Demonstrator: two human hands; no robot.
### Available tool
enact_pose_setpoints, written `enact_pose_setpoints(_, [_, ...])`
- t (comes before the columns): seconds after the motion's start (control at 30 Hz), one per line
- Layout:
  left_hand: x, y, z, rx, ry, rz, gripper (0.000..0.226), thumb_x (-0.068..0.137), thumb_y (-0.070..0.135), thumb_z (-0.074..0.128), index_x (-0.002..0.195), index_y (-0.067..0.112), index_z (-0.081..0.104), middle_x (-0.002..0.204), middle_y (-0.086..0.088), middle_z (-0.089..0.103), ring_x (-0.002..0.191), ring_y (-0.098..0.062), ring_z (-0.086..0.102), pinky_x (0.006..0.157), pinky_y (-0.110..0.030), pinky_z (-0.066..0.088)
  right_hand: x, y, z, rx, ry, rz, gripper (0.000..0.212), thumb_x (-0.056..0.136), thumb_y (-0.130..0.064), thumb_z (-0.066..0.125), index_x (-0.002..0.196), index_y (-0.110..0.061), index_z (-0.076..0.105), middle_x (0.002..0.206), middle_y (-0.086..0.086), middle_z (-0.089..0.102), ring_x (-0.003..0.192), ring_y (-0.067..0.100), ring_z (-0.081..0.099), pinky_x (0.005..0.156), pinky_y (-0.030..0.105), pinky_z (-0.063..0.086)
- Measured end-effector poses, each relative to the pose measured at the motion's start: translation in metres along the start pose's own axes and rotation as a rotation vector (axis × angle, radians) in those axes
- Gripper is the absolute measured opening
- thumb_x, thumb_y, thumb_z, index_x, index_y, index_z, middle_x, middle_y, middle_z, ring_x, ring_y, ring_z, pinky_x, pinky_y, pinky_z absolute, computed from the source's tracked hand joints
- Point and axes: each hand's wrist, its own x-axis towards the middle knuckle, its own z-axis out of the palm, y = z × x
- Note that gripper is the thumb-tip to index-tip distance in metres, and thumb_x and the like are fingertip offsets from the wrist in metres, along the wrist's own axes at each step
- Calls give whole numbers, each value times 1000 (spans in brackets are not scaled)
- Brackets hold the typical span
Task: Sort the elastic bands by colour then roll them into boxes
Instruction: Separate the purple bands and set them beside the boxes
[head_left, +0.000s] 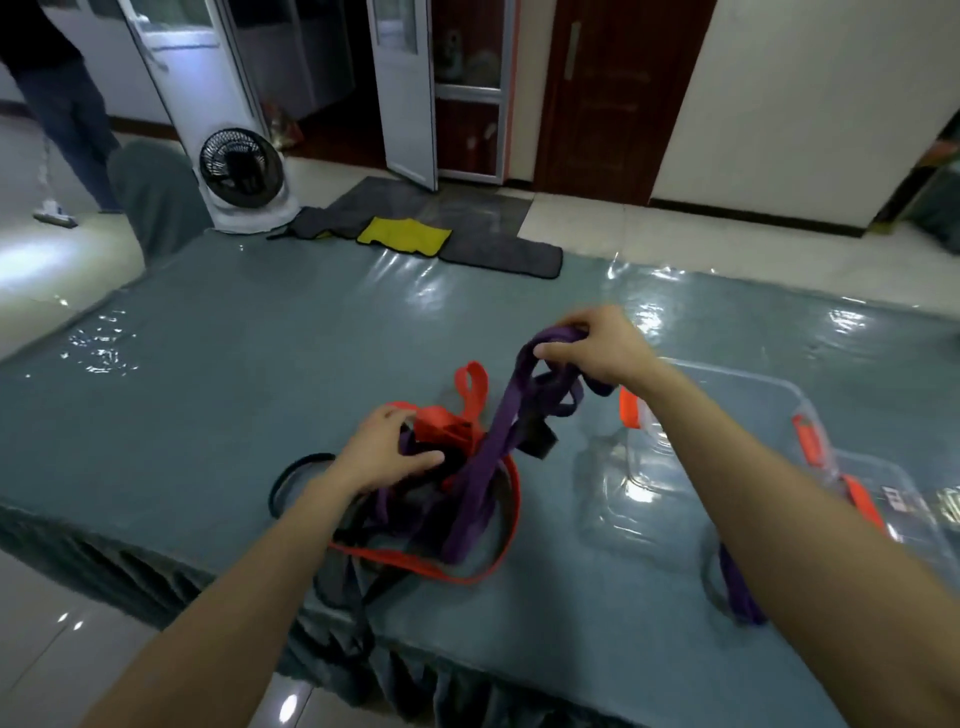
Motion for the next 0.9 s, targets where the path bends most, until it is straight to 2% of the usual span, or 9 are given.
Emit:
enact_pose_setpoints(0.13, [-11,50,50,-37,45,164,108,69,89,78,154,27,54,156,0,58,153,-27,44,128,-51,33,-5,-1,-17,85,-16,7,26,85,-48,90,90,-24,82,67,-11,72,56,-1,62,54,11,46])
enact_pose_setpoints(0.2, [-10,67,61,-118,31,194,86,78,71,85,147,27,58,136,2,73,132,-23,65,113,-46,50,-3,-11,-36,145,41,-26,26,88,-47,88,95,-23,82,66,-13,69,55,-3,60,52,9,44])
enact_pose_setpoints(0.3, [9,81,44,-280,167,193,24,93,31,85,108,17,72,96,2,80,98,-26,77,91,-39,59,-1,-32,-65,157,76,-113,27,90,-44,86,108,-24,81,84,-11,76,67,-5,67,59,9,50])
enact_pose_setpoints(0.37, [26,91,7,-372,246,202,15,96,20,84,101,17,70,88,4,76,89,-21,74,81,-28,56,4,-44,-85,171,138,-134,25,92,-42,84,111,-25,79,93,-8,76,72,-7,68,61,9,51])
enact_pose_setpoints(0.5, [49,115,-89,-484,390,277,16,102,6,73,108,13,60,88,-10,71,76,-22,67,73,-34,51,15,-75,-131,276,251,-155,31,91,-37,87,116,-23,76,98,-3,75,67,-4,69,62,10,53])
enact_pose_setpoints(0.6, [55,140,-151,-483,493,340,19,105,5,67,111,17,53,90,-10,73,84,-26,74,76,-41,56,23,-97,-161,370,332,-220,39,90,-37,88,123,-23,74,106,-3,75,83,8,75,72,20,61])
enact_pose_setpoints(0.7, [56,158,-199,-428,521,368,18,104,4,64,115,16,54,93,-15,74,88,-31,75,82,-46,57,24,-104,-178,295,274,-210,48,93,-39,84,135,-24,69,111,0,74,92,18,77,83,30,65])
enact_pose_setpoints(0.8, [54,165,-229,-349,584,440,22,103,4,62,111,23,56,91,-5,64,86,-27,59,82,-44,48,20,-101,-188,384,307,-255,41,92,-37,86,131,-33,72,105,-1,76,85,12,79,75,23,63])
enact_pose_setpoints(0.9, [54,175,-237,-189,498,479,13,108,8,58,113,20,54,97,-3,60,95,-30,60,83,-44,46,21,-90,-181,270,223,-199,23,95,-34,83,117,-31,77,82,-5,79,70,11,77,67,29,63])
